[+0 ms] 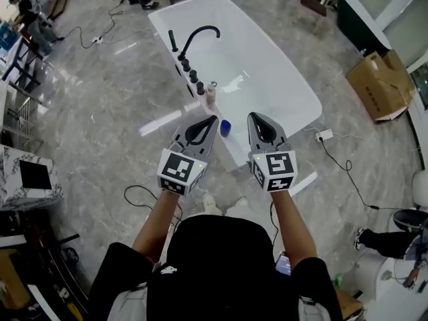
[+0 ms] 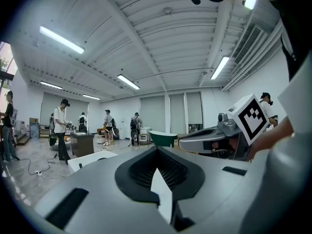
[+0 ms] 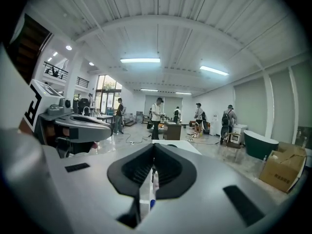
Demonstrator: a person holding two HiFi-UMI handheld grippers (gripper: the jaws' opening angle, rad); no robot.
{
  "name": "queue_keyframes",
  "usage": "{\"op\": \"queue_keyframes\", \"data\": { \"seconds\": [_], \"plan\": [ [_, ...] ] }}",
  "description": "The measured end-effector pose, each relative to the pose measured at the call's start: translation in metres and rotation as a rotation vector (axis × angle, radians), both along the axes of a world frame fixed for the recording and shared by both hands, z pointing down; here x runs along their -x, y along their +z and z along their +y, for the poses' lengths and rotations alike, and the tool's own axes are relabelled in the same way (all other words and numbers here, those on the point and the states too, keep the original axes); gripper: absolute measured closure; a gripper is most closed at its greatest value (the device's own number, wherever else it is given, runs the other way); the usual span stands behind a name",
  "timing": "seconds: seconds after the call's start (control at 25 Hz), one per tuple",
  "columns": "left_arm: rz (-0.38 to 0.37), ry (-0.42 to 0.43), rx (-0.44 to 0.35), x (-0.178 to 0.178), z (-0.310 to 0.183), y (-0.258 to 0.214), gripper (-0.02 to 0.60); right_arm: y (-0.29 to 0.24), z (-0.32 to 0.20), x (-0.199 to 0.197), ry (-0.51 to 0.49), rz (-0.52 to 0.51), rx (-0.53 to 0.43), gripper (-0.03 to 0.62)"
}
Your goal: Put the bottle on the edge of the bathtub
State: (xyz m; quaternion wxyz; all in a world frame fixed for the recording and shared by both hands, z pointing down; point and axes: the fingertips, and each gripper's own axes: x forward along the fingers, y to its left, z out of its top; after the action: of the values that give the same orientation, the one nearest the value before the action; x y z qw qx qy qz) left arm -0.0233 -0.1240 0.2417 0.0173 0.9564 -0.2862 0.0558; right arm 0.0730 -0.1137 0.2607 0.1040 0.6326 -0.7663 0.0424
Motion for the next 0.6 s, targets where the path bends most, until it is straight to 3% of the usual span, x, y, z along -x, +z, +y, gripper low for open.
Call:
{"op": "queue_keyframes", "data": {
  "seconds": [0.6],
  "plan": [
    [0.038,-0.009,-0.133,-0.046,0.055,-0.079,0.571,-0.066,0.048,-0.045,-0.028,-0.035,-0.115,0.571]
  ]
}}
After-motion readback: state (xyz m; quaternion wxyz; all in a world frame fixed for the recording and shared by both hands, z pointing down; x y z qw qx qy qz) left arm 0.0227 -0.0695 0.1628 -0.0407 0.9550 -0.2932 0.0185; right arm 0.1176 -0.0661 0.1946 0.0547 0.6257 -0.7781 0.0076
